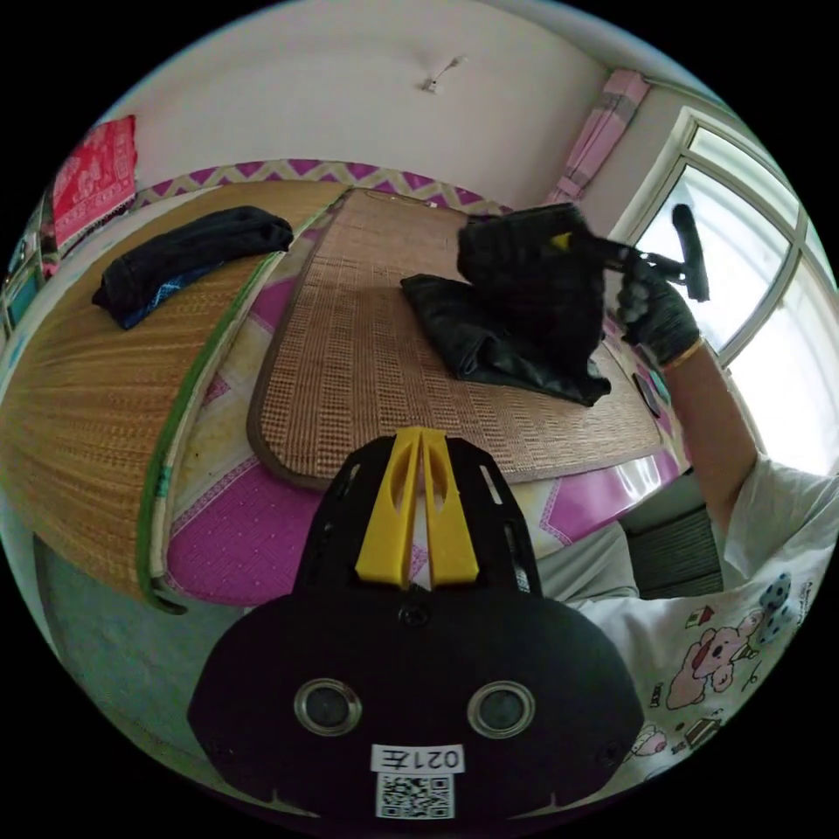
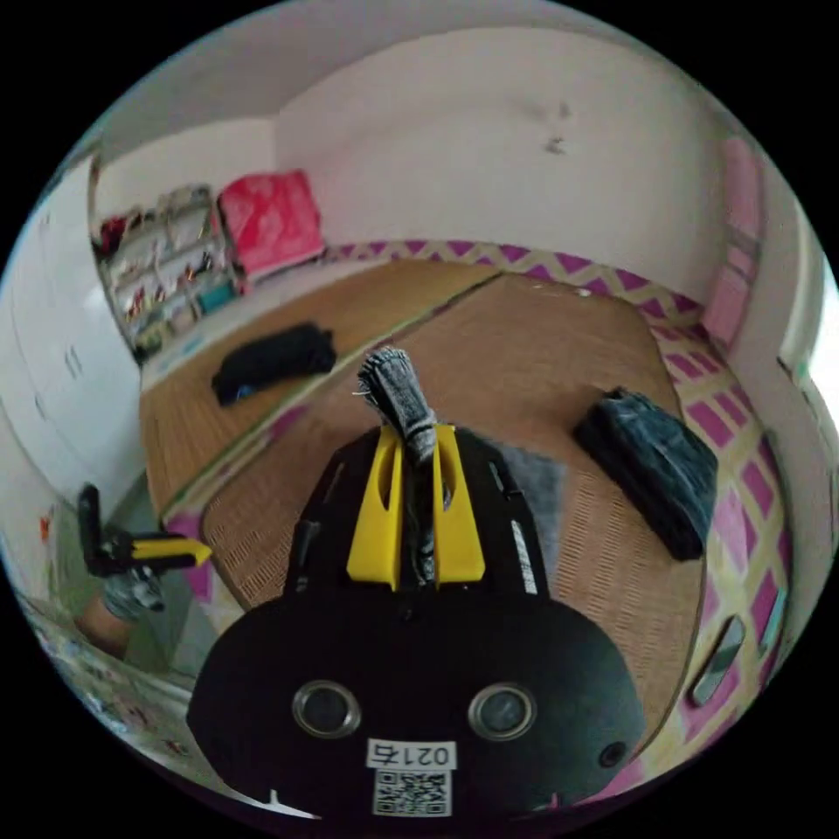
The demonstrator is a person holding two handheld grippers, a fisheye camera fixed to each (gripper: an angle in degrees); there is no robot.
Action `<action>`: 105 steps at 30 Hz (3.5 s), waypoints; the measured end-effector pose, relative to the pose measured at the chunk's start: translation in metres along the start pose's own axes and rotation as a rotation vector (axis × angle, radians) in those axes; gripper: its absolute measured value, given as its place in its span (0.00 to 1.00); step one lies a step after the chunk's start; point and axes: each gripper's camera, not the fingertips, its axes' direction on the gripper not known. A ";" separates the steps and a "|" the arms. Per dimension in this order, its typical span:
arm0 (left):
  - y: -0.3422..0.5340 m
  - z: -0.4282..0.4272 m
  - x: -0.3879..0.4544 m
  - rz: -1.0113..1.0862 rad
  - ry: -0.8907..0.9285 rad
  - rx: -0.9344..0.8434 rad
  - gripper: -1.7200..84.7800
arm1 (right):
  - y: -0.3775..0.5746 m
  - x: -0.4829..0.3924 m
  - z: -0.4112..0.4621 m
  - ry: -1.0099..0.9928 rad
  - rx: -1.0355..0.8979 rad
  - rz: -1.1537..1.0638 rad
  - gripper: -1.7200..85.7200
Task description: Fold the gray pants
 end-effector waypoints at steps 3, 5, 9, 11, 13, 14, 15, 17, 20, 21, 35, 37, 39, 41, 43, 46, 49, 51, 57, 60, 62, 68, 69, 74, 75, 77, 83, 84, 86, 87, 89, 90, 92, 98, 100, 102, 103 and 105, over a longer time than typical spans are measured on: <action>-0.016 0.021 0.020 0.052 0.037 0.011 0.01 | 0.010 0.117 -0.088 -0.006 0.106 0.210 0.09; -0.026 0.036 0.034 0.085 0.052 -0.002 0.01 | 0.024 0.179 -0.122 0.070 0.135 0.288 0.09; -0.049 0.069 0.068 0.139 0.127 -0.040 0.01 | 0.094 0.317 -0.142 0.164 0.108 0.476 0.08; -0.055 0.080 0.081 0.154 0.133 -0.056 0.01 | 0.134 0.369 -0.134 0.169 0.076 0.571 0.08; -0.060 0.094 0.095 0.174 0.129 -0.080 0.01 | 0.180 0.421 -0.117 0.143 -0.004 0.712 0.08; -0.060 0.097 0.098 0.178 0.127 -0.086 0.01 | 0.211 0.450 -0.110 0.087 -0.025 0.791 0.08; -0.062 0.101 0.102 0.187 0.120 -0.098 0.01 | 0.235 0.470 -0.112 0.017 0.007 0.851 0.08; -0.064 0.107 0.107 0.202 0.109 -0.114 0.01 | 0.254 0.487 -0.124 -0.078 0.059 0.904 0.08; -0.069 0.112 0.113 0.229 0.102 -0.119 0.01 | 0.255 0.489 -0.156 -0.130 0.112 0.853 0.08; -0.072 0.113 0.115 0.238 0.114 -0.108 0.01 | 0.258 0.489 -0.168 -0.137 0.133 0.835 0.08; -0.138 0.207 0.244 0.658 0.210 -0.084 0.14 | 0.254 0.372 -0.196 0.221 0.042 0.284 0.10; -0.150 0.232 0.261 0.698 0.171 -0.129 0.15 | 0.244 0.333 -0.166 0.176 -0.036 0.159 0.10; -0.156 0.246 0.268 0.707 0.119 -0.156 0.15 | 0.236 0.290 -0.123 0.149 -0.124 0.051 0.11; -0.161 0.256 0.272 0.714 0.066 -0.173 0.15 | 0.232 0.263 -0.091 0.172 -0.184 -0.030 0.12; -0.166 0.262 0.271 0.708 -0.016 -0.168 0.13 | 0.228 0.242 -0.064 0.194 -0.238 -0.102 0.12; -0.175 0.265 0.264 0.696 -0.055 -0.168 0.09 | 0.224 0.224 -0.030 0.177 -0.302 -0.140 0.12; -0.196 0.256 0.243 0.633 -0.006 -0.169 0.05 | 0.221 0.220 -0.010 0.186 -0.362 -0.132 0.12; -0.216 0.239 0.217 0.537 0.107 -0.152 0.04 | 0.218 0.217 -0.006 0.172 -0.367 -0.123 0.12; -0.278 0.100 0.085 0.317 0.186 0.116 0.02 | 0.213 0.204 0.003 0.173 -0.375 -0.129 0.12; -0.293 0.025 -0.018 0.188 0.117 0.214 0.02 | 0.209 0.202 0.006 0.155 -0.376 -0.115 0.11; -0.294 -0.013 -0.088 0.072 0.057 0.263 0.02 | 0.207 0.202 0.007 0.137 -0.376 -0.099 0.11; -0.250 -0.043 -0.299 -0.344 0.055 0.238 0.01 | 0.200 0.192 0.013 0.148 -0.374 -0.066 0.11; -0.239 -0.035 -0.324 -0.401 0.073 0.210 0.01 | 0.199 0.188 0.014 0.158 -0.374 -0.068 0.11; -0.226 -0.024 -0.366 -0.449 0.115 0.193 0.01 | 0.185 0.180 0.014 0.148 -0.410 -0.018 0.12; -0.230 -0.031 -0.370 -0.437 0.134 0.208 0.01 | 0.179 0.173 0.009 0.141 -0.406 -0.027 0.12; -0.237 -0.048 -0.371 -0.390 0.161 0.237 0.01 | 0.168 0.159 -0.004 0.111 -0.376 -0.038 0.12; -0.240 -0.081 -0.393 -0.353 0.125 0.251 0.01 | 0.146 0.108 -0.003 0.031 -0.361 -0.095 0.12; -0.234 -0.070 -0.413 -0.433 0.125 0.206 0.02 | 0.147 0.100 0.012 0.036 -0.396 -0.112 0.12; -0.221 -0.054 -0.439 -0.549 0.168 0.141 0.02 | 0.150 0.092 0.038 0.057 -0.455 -0.131 0.12; -0.212 -0.052 -0.450 -0.581 0.226 0.163 0.02 | 0.153 0.089 0.054 0.075 -0.496 -0.142 0.12; -0.203 -0.064 -0.454 -0.588 0.276 0.235 0.03 | 0.152 0.087 0.060 0.080 -0.493 -0.149 0.12; -0.199 -0.080 -0.451 -0.569 0.249 0.302 0.03 | 0.147 0.087 0.060 0.063 -0.510 -0.148 0.12; -0.193 -0.109 -0.443 -0.529 0.172 0.392 0.02 | 0.139 0.088 0.056 0.039 -0.517 -0.150 0.11; -0.248 -0.110 -0.346 -0.040 0.060 0.213 0.07 | 0.076 0.113 0.039 0.243 -0.297 -0.351 0.11; -0.274 -0.081 -0.306 0.115 0.069 0.158 0.09 | 0.058 0.128 0.055 0.320 -0.319 -0.463 0.11; -0.294 -0.055 -0.286 0.189 0.098 0.105 0.09 | 0.040 0.148 0.079 0.355 -0.391 -0.591 0.12; -0.307 -0.037 -0.278 0.219 0.126 0.070 0.09 | 0.035 0.153 0.085 0.351 -0.407 -0.609 0.12; -0.324 -0.012 -0.266 0.260 0.144 0.027 0.09 | 0.018 0.167 0.103 0.304 -0.478 -0.663 0.13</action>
